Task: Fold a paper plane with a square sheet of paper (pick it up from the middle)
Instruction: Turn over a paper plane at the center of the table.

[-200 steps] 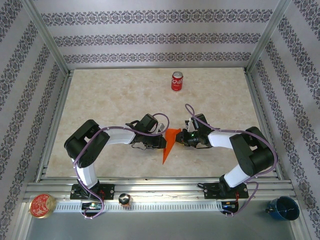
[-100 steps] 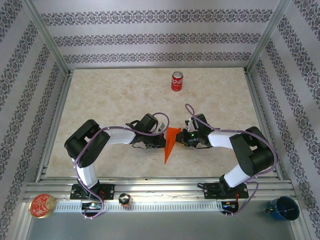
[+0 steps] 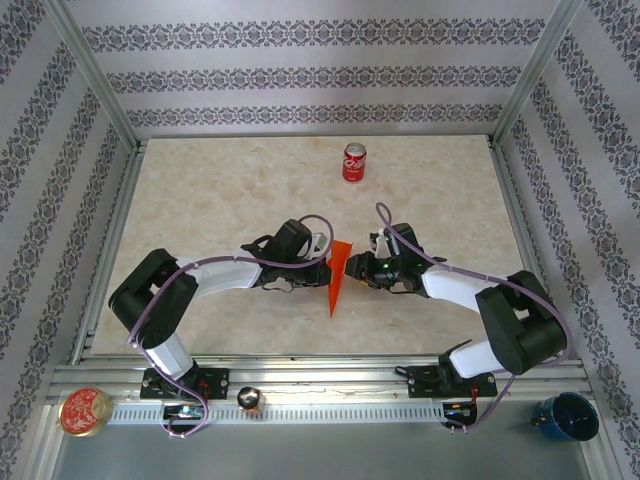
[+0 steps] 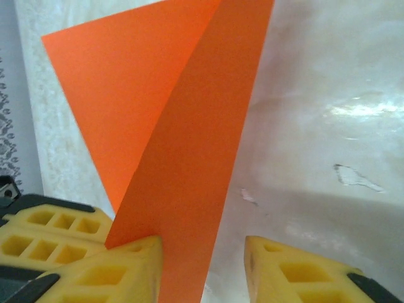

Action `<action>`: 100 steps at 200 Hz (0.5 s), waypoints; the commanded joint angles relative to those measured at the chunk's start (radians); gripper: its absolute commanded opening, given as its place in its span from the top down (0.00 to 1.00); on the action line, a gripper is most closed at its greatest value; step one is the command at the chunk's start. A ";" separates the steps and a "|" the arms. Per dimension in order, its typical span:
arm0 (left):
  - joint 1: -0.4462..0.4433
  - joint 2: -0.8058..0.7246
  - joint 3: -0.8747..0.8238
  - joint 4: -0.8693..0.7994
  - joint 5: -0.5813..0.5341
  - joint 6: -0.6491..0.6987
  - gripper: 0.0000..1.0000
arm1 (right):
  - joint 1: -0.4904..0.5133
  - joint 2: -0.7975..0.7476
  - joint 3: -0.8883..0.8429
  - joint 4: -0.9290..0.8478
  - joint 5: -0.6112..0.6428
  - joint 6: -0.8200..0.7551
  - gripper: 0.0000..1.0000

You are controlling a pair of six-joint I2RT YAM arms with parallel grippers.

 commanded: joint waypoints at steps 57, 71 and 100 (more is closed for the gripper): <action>-0.012 -0.003 0.027 -0.107 -0.061 0.032 1.00 | 0.062 0.014 0.078 -0.029 0.002 0.057 0.57; -0.012 -0.003 0.026 -0.097 -0.061 0.026 1.00 | 0.071 0.046 0.085 -0.026 0.013 0.057 0.57; -0.012 -0.002 0.025 -0.099 -0.057 0.027 1.00 | 0.076 0.120 0.106 -0.027 0.023 0.063 0.62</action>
